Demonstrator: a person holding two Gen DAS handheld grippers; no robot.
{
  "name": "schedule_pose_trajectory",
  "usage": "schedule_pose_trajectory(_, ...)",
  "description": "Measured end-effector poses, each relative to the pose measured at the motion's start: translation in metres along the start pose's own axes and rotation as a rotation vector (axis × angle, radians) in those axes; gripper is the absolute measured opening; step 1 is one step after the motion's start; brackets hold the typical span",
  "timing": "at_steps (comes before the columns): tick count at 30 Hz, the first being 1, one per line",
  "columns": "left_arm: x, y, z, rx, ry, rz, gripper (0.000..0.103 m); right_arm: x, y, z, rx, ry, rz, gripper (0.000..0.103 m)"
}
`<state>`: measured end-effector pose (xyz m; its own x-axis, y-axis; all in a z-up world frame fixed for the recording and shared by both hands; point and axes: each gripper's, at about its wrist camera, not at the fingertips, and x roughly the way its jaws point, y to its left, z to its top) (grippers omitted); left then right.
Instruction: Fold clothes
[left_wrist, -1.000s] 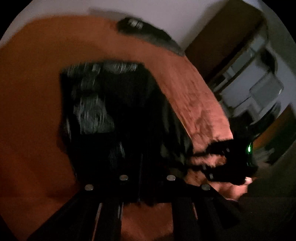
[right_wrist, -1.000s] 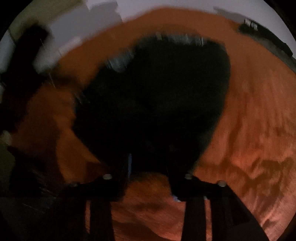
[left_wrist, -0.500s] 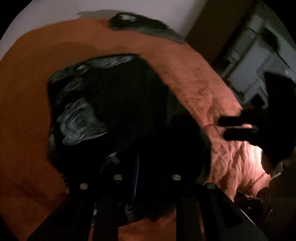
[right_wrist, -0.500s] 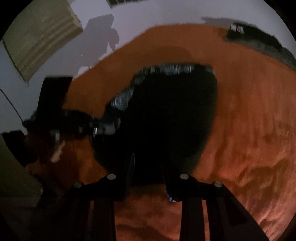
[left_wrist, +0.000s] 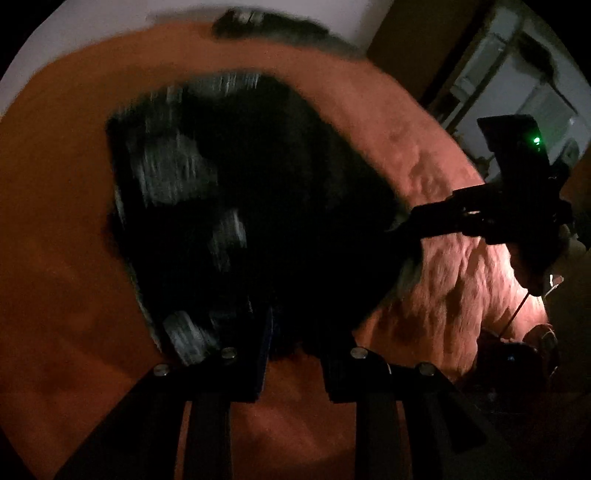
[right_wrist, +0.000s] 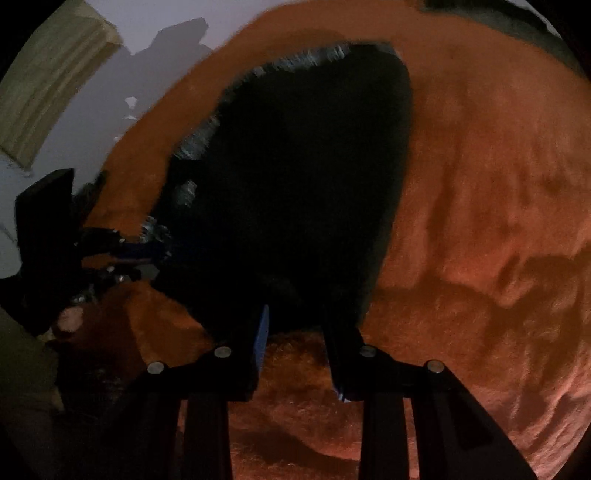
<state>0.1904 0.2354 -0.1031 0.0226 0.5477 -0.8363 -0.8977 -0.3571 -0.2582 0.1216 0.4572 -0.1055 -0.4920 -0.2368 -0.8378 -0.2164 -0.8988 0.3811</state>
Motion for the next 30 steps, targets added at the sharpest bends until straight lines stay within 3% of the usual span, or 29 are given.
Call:
schedule_pose_trajectory(1, -0.006, 0.000, 0.012, 0.024, -0.028, 0.006, 0.028, -0.003, 0.004, 0.010, -0.019, -0.030, 0.005, 0.028)
schedule_pose_trajectory(3, -0.006, 0.005, 0.037, 0.045, -0.078, 0.030, 0.041, -0.007, 0.009, 0.029, -0.047, -0.077, 0.016, 0.038)
schedule_pose_trajectory(4, -0.002, 0.009, 0.049, 0.059, -0.099, 0.073, 0.042, -0.005, 0.011, 0.039, -0.055, -0.094, 0.023, 0.039)
schedule_pose_trajectory(6, 0.009, 0.025, 0.067, 0.108, -0.142, 0.240, 0.042, 0.008, 0.016, 0.060, -0.067, -0.105, 0.057, 0.040)
schedule_pose_trajectory(8, 0.026, 0.048, 0.077, 0.078, -0.131, 0.394, 0.042, 0.028, 0.017, 0.073, -0.077, -0.074, 0.033, 0.040)
schedule_pose_trajectory(11, 0.018, 0.095, 0.070, -0.116, -0.104, 0.368, 0.042, 0.051, 0.003, 0.075, -0.065, -0.021, -0.019, 0.038)
schedule_pose_trajectory(12, 0.012, 0.103, 0.068, -0.154, -0.108, 0.339, 0.042, 0.058, -0.002, 0.076, -0.061, -0.003, -0.036, 0.034)
schedule_pose_trajectory(13, -0.001, 0.110, 0.068, -0.198, -0.131, 0.261, 0.042, 0.065, -0.006, 0.077, -0.057, 0.013, -0.048, 0.034)
schedule_pose_trajectory(15, -0.012, 0.110, 0.073, -0.222, -0.155, 0.171, 0.042, 0.053, -0.010, 0.088, -0.037, 0.010, -0.003, 0.034)
schedule_pose_trajectory(19, 0.000, 0.087, 0.089, -0.230, -0.168, 0.011, 0.042, 0.027, -0.010, 0.120, -0.029, -0.107, 0.040, 0.036)
schedule_pose_trajectory(21, 0.030, 0.075, 0.092, -0.218, -0.104, 0.040, 0.042, 0.044, -0.013, 0.124, 0.014, -0.092, 0.061, 0.037)
schedule_pose_trajectory(22, 0.042, 0.075, 0.089, -0.203, -0.077, 0.092, 0.042, 0.057, -0.014, 0.121, 0.016, -0.060, 0.053, 0.037)
schedule_pose_trajectory(23, 0.055, 0.075, 0.087, -0.188, -0.049, 0.146, 0.034, 0.070, -0.014, 0.119, 0.016, -0.031, 0.044, 0.038)
schedule_pose_trajectory(25, 0.050, 0.084, 0.081, -0.205, -0.073, 0.156, 0.027, 0.081, -0.011, 0.112, -0.013, -0.012, -0.002, 0.036)
schedule_pose_trajectory(27, 0.039, 0.089, 0.077, -0.175, -0.084, 0.354, 0.027, 0.069, -0.007, 0.108, -0.029, -0.032, -0.047, 0.036)
schedule_pose_trajectory(28, 0.032, 0.092, 0.075, -0.160, -0.088, 0.416, 0.027, 0.058, -0.007, 0.104, -0.027, -0.054, -0.069, 0.036)
schedule_pose_trajectory(30, 0.011, 0.098, 0.072, -0.194, -0.118, 0.312, 0.027, 0.036, -0.004, 0.092, -0.034, -0.106, -0.105, 0.036)
